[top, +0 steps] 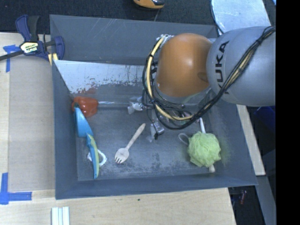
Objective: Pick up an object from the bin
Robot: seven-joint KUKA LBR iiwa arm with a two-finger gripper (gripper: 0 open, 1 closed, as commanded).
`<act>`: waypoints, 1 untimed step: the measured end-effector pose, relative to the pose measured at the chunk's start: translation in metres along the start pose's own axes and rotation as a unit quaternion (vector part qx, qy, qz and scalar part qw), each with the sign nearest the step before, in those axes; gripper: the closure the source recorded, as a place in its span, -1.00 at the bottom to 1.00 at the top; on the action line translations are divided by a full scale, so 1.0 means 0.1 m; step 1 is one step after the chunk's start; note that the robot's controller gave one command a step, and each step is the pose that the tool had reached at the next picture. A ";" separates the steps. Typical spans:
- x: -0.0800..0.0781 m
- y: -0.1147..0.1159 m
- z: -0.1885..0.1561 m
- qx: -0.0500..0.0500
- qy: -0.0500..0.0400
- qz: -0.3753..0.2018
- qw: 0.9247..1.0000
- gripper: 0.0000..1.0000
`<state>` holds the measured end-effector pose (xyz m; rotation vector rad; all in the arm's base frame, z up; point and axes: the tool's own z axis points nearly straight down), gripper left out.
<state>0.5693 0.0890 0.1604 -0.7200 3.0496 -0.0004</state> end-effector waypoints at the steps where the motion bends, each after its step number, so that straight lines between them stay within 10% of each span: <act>1: -0.01 0.04 0.17 0.000 0.000 -0.067 0.998 -1.00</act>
Offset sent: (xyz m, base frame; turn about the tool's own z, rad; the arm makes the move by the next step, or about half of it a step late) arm 0.0160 0.0142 -0.0904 -0.3229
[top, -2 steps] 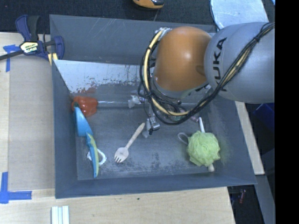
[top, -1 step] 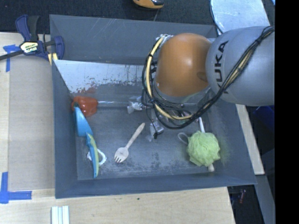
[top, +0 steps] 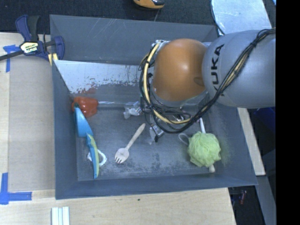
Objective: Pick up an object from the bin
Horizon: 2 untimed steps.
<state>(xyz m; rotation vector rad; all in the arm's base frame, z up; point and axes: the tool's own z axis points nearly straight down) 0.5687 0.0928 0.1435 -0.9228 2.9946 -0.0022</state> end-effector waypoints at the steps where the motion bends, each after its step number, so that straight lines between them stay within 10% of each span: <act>1: -0.19 -0.01 0.76 -0.001 -0.001 -0.093 0.996 -1.00; 2: -0.27 0.20 0.71 0.003 -0.005 -0.216 0.976 1.00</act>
Offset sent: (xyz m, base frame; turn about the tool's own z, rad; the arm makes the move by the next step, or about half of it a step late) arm 0.0090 0.0318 -0.0735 -0.4394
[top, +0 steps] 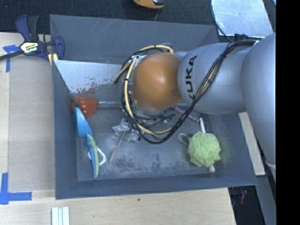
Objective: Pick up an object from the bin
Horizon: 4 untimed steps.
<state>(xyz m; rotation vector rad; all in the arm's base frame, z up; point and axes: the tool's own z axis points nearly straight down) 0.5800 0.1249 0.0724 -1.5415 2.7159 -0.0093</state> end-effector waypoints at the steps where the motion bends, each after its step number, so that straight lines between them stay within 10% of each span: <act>1: 0.00 0.00 0.00 0.000 0.000 0.000 1.000 1.00; 4: -0.01 0.00 -0.44 0.001 -0.002 0.003 1.000 1.00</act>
Offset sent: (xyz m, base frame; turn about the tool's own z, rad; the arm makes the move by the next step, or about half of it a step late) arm 0.0001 0.0000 0.0105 0.0004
